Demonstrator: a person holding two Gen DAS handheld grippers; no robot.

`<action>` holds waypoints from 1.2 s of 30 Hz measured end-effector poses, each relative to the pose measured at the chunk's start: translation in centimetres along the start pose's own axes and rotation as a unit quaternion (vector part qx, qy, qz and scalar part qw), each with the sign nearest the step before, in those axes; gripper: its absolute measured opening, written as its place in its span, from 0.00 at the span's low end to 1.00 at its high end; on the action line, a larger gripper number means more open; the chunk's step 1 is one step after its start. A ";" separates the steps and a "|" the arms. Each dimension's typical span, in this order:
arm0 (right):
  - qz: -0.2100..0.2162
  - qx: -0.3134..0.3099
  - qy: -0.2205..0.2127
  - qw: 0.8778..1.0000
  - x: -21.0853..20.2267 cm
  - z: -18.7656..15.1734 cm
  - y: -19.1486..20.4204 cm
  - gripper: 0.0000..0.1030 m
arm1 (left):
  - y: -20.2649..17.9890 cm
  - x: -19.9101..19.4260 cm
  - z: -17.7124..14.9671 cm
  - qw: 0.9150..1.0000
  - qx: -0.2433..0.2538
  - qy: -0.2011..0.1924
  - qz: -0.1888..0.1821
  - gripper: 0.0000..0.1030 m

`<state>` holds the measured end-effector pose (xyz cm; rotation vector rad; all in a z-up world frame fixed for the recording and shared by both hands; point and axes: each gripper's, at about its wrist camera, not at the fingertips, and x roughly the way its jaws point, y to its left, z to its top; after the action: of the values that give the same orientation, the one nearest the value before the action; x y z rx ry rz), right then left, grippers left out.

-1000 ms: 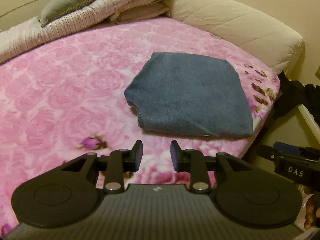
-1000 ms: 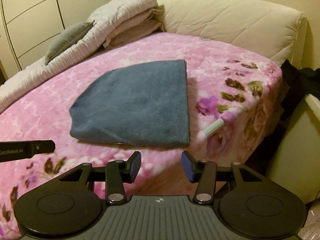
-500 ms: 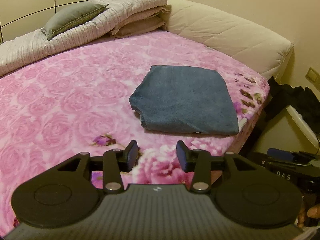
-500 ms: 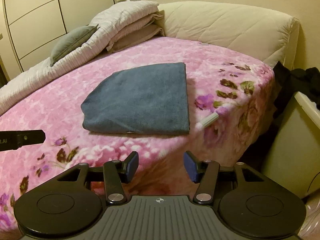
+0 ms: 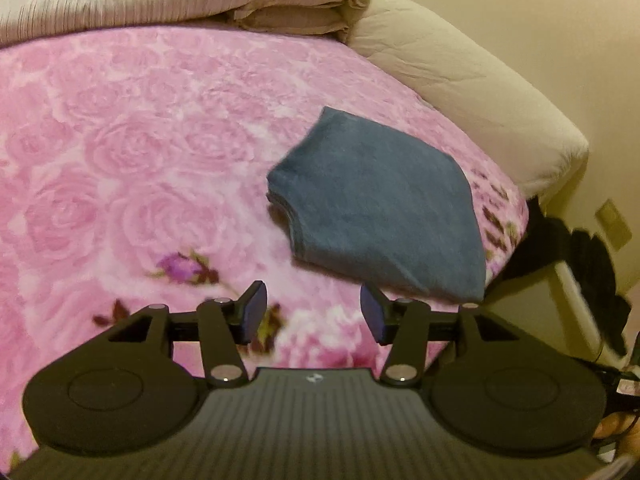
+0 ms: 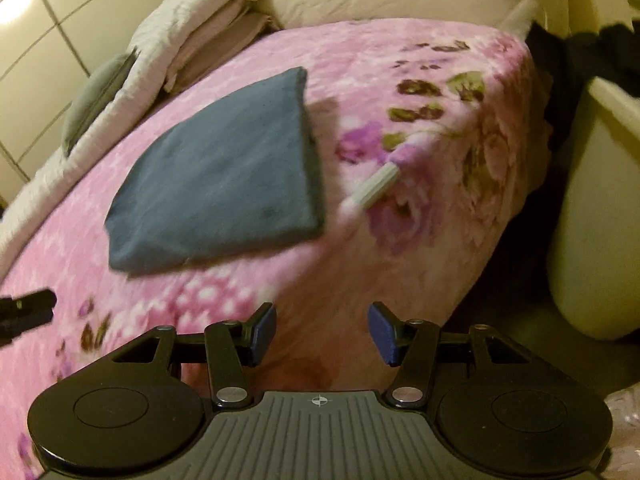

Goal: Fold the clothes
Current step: 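Move both grippers to the folded jeans and grasp its sides, then lift the folded jeans off the blanket with both grippers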

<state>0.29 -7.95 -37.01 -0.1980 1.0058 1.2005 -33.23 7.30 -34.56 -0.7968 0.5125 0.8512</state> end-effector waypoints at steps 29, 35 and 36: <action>0.182 0.092 0.098 0.974 17.0 17.5 -5.3 0.74 | 6.4 20.1 12.5 0.965 -0.101 0.135 -0.201 0.57; 0.224 0.110 0.125 0.960 18.8 17.5 -5.4 0.73 | 5.2 22.5 12.9 0.956 -0.110 0.151 -0.228 0.59; 0.231 0.113 0.126 0.958 19.1 17.4 -5.3 0.73 | 5.0 22.8 12.9 0.955 -0.109 0.150 -0.231 0.59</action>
<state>14.37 13.63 -42.95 0.0729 1.4570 1.4912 -23.12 30.05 -44.25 -1.2036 0.4755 0.3529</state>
